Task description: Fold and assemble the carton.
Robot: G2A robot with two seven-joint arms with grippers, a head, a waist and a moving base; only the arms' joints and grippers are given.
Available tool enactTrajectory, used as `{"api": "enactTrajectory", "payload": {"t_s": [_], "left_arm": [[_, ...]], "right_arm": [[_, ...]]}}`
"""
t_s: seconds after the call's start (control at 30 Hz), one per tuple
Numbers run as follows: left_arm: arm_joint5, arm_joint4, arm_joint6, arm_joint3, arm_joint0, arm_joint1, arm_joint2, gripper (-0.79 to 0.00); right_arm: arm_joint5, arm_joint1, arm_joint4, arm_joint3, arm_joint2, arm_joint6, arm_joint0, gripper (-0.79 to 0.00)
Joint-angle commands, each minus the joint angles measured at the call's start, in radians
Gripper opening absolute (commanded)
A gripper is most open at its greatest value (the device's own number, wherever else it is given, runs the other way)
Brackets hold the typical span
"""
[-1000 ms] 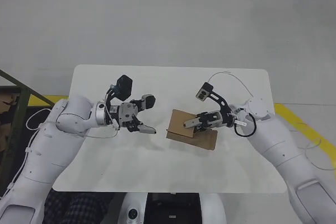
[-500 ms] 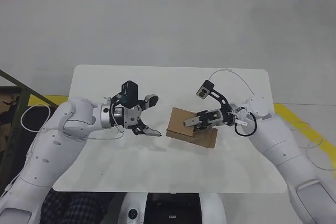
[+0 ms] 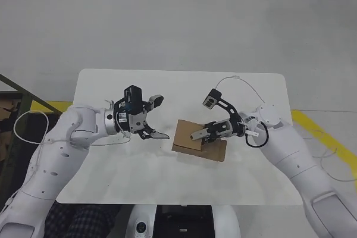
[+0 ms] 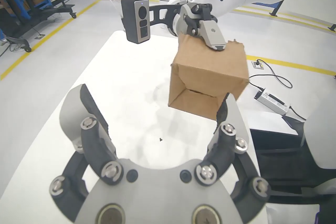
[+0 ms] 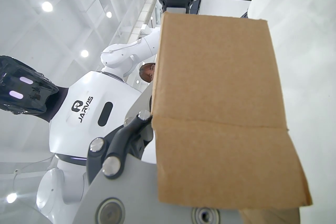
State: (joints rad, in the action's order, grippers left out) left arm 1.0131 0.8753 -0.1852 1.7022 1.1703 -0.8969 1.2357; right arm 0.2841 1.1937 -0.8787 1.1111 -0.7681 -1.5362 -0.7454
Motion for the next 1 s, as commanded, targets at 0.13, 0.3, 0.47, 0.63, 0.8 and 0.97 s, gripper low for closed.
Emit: {"api": "enactTrajectory", "payload": {"t_s": [0.13,0.3,0.47,0.63,0.8,0.97], "left_arm": [[-0.001,0.196,0.239,-0.016,0.019,0.003,-0.055,0.0],[-0.001,0.285,0.35,-0.041,0.001,0.016,-0.11,0.0],[-0.001,0.32,0.413,-0.063,-0.022,0.032,-0.147,0.0],[-0.001,0.306,0.44,-0.09,-0.031,0.05,-0.153,0.0],[-0.001,0.286,0.426,-0.079,-0.025,0.066,-0.169,0.0],[-0.001,0.264,0.415,-0.076,-0.032,0.074,-0.189,0.0]], "right_arm": [[0.0,0.024,0.016,-0.05,0.033,0.0,0.046,-0.785],[0.0,0.044,0.037,-0.083,0.049,0.0,0.072,-0.785],[0.004,0.051,0.055,-0.095,0.037,0.004,0.081,-0.785],[0.023,0.046,0.092,-0.119,0.009,0.023,0.084,-0.785],[0.047,0.043,0.105,-0.122,-0.01,0.047,0.073,-0.785],[0.072,0.046,0.118,-0.128,-0.016,0.072,0.069,-0.785]]}}
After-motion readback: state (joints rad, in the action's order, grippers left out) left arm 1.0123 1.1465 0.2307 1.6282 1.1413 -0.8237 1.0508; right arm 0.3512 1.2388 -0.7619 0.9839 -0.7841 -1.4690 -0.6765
